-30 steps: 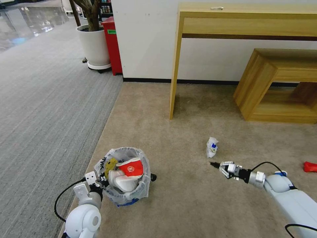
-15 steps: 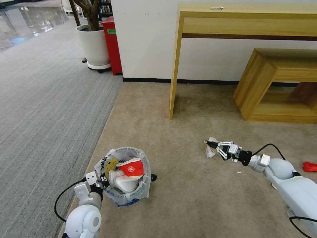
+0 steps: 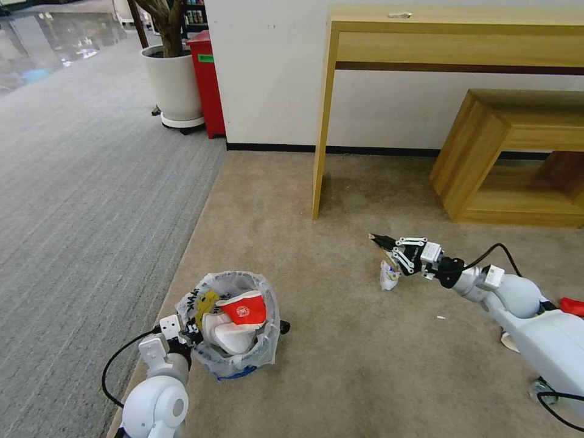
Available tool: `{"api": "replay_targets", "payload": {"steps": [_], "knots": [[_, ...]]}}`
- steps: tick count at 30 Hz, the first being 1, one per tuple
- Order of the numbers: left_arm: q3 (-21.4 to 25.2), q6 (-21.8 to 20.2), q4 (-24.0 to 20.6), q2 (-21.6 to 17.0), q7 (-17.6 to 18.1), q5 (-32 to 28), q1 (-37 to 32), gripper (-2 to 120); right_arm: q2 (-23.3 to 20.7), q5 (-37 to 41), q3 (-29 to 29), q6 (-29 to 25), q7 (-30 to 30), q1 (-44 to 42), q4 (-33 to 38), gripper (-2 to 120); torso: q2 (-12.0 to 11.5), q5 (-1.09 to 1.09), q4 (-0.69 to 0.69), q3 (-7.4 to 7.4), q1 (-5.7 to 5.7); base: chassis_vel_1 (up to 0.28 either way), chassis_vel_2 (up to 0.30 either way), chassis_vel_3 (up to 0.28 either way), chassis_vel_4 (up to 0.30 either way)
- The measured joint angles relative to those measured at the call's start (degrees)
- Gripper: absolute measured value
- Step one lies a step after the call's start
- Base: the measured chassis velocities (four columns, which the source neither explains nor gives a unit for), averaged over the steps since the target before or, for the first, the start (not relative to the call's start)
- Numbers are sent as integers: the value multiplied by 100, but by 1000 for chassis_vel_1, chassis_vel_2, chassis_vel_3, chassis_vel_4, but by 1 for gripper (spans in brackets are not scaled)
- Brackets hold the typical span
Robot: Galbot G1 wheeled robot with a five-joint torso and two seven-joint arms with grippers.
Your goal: Pick up the trash bin and place the garbage on the floor into it.
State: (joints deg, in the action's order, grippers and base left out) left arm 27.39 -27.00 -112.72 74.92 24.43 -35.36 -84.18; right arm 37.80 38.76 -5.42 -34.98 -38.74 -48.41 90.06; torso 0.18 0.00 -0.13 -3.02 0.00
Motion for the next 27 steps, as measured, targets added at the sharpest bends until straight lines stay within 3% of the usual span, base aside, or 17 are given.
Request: {"api": "replay_targets", "payload": {"steps": [13, 27], "knots": [[-80, 1, 49, -26, -2, 60, 28, 0, -64, 694, 611, 242, 1096, 225, 1450, 0, 1, 2, 1, 1, 0, 0, 0, 0, 0], [-220, 1, 132, -10, -1, 93, 136, 0, 44, 1111, 1292, 440, 2139, 675, 2466, 0, 1, 2, 1, 1, 0, 0, 0, 0, 0]]}}
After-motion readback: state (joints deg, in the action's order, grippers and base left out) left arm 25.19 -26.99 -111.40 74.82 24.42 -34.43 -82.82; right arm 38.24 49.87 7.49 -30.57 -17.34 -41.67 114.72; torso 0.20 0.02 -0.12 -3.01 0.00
